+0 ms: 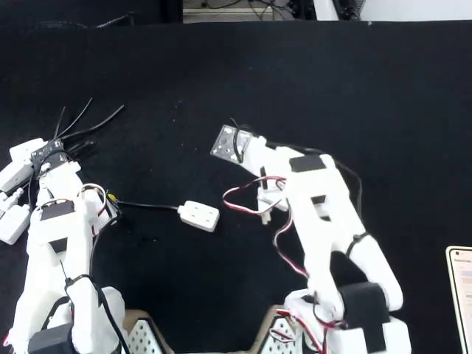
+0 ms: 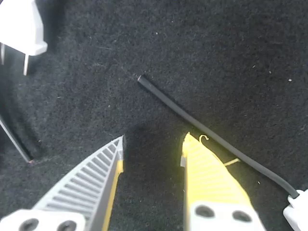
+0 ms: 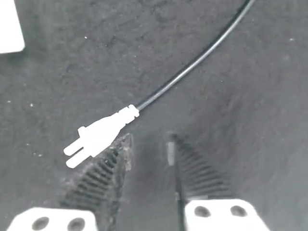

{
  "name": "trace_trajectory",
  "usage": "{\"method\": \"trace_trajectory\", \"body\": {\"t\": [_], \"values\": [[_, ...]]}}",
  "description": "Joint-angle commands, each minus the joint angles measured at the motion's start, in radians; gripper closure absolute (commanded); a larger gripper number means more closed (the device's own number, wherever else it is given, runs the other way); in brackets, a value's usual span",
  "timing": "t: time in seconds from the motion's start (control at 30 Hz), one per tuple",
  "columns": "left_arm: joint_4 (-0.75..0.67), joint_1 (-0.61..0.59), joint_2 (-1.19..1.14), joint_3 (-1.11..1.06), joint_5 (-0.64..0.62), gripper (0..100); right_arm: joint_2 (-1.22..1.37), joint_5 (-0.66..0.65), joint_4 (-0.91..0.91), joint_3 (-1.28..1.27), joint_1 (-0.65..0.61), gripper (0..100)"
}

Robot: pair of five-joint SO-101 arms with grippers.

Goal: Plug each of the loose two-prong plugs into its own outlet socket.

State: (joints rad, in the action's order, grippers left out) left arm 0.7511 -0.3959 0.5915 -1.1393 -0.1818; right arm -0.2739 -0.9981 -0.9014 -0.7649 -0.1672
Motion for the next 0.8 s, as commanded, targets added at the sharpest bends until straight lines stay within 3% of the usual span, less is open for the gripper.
{"method": "trace_trajectory", "body": {"t": [0.0, 0.07, 0.27, 0.37, 0.5, 0.6, 0.7, 0.77], "values": [[-0.015, 0.012, 0.023, 0.008, -0.009, 80, -0.054, 0.012, -0.018, 0.013, -0.034, 66.2], [-0.015, 0.013, 0.023, 0.008, -0.009, 80, -0.035, 0.043, 0.025, 0.005, -0.077, 63.9], [-0.015, 0.012, 0.023, 0.008, -0.009, 80, 0.117, 0.446, 0.08, 0.059, -0.135, 79.3], [-0.015, 0.01, 0.023, 0.008, -0.009, 80, 0.234, 0.473, 0.006, 0.14, -0.13, 85.5], [-0.015, 0.01, 0.023, 0.008, -0.009, 80, 0.354, 0.474, -0.092, 0.265, -0.086, 86.1], [-0.015, 0.008, 0.023, 0.008, -0.009, 80, 0.392, 0.474, -0.143, 0.318, -0.029, 87.6], [-0.015, 0.008, 0.023, 0.008, -0.009, 80, 0.387, 0.52, -0.149, 0.323, 0.034, 99.5], [-0.015, 0.008, 0.023, 0.008, -0.009, 80, 0.374, 0.568, -0.155, 0.323, 0.08, 98.1]]}}
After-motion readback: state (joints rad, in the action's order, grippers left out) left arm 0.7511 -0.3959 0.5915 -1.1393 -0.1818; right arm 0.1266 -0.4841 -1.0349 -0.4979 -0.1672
